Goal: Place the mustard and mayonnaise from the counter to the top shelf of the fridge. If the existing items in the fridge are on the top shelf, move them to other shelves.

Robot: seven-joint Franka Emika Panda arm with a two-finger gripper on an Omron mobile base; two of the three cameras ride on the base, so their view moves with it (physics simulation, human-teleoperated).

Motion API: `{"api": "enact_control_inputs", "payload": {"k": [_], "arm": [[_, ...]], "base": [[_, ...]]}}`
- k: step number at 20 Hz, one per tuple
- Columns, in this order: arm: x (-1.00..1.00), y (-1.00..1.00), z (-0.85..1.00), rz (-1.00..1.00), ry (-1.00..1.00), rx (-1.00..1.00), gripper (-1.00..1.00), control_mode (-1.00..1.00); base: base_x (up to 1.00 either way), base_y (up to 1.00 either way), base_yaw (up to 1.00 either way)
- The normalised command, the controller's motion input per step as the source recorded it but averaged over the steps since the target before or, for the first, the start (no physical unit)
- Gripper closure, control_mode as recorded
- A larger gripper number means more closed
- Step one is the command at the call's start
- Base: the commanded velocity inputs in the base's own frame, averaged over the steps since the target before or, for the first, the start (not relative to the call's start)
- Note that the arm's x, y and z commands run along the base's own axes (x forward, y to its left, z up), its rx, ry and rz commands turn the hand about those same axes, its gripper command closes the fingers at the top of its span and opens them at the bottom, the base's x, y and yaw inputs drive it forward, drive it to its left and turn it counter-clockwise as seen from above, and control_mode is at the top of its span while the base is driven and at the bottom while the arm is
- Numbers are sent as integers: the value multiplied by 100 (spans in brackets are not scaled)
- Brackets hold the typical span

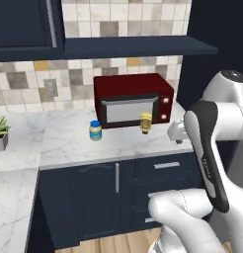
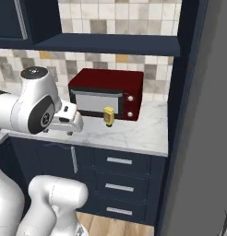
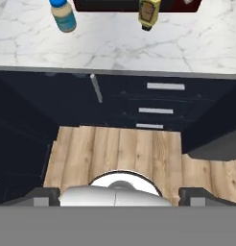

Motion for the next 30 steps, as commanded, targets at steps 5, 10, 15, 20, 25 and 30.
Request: {"api": "enact_control_inputs", "payload": {"k": [5, 10, 15, 20, 25, 30], "arm": [[0, 0, 0, 0, 0, 0, -100, 100], [0, 0, 0, 0, 0, 0, -100, 100], [0, 0, 0, 0, 0, 0, -100, 100], [11, 15, -13, -1, 0, 0, -100, -100], [42, 31, -65, -3, 0, 0, -100, -100], [54, 10, -77, -4, -7, 0, -100, -100]], "base": [[48, 63, 0], [59, 37, 0], [52, 40, 0], [16, 25, -1], [0, 0, 0], [0, 0, 0]]}}
